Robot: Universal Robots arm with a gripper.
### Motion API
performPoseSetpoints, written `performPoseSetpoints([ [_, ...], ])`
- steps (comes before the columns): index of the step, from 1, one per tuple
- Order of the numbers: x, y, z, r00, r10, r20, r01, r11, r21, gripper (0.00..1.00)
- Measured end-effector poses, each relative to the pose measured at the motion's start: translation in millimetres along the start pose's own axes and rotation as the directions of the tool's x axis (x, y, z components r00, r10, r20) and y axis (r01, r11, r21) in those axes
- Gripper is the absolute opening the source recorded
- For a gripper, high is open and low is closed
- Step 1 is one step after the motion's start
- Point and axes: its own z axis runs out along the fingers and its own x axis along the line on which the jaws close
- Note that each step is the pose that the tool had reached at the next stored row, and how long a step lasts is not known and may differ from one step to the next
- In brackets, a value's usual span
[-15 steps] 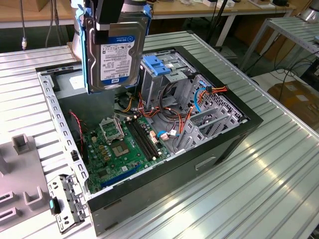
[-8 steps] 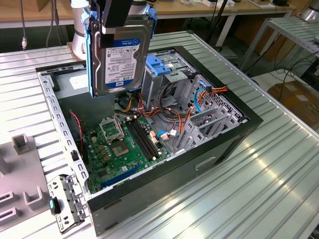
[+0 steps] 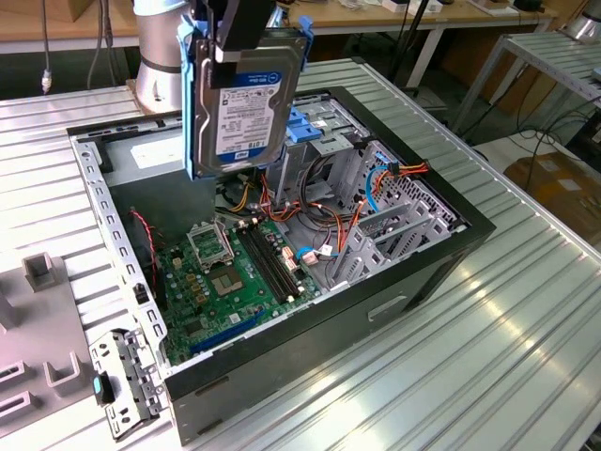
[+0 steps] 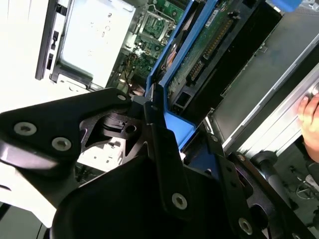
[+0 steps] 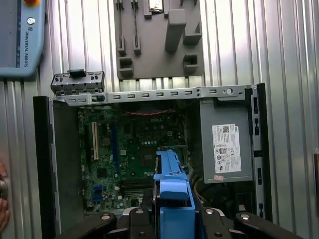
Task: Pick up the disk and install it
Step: 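Insert the disk into the insertion slot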
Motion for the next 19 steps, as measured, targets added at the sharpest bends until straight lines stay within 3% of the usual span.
performPoseSetpoints([
  [3,-0.5,-8.0,-0.1,1.0,0.0,-0.0001,0.0,1.0,0.0,0.37],
  [7,0.4,-10.2,-0.1,1.0,0.0,-0.0012,0.0,1.0,0.0002,0.37],
  [19,26.7,-13.9,0.4,1.0,0.0,-0.0021,0.0,1.0,0.0002,0.37],
])
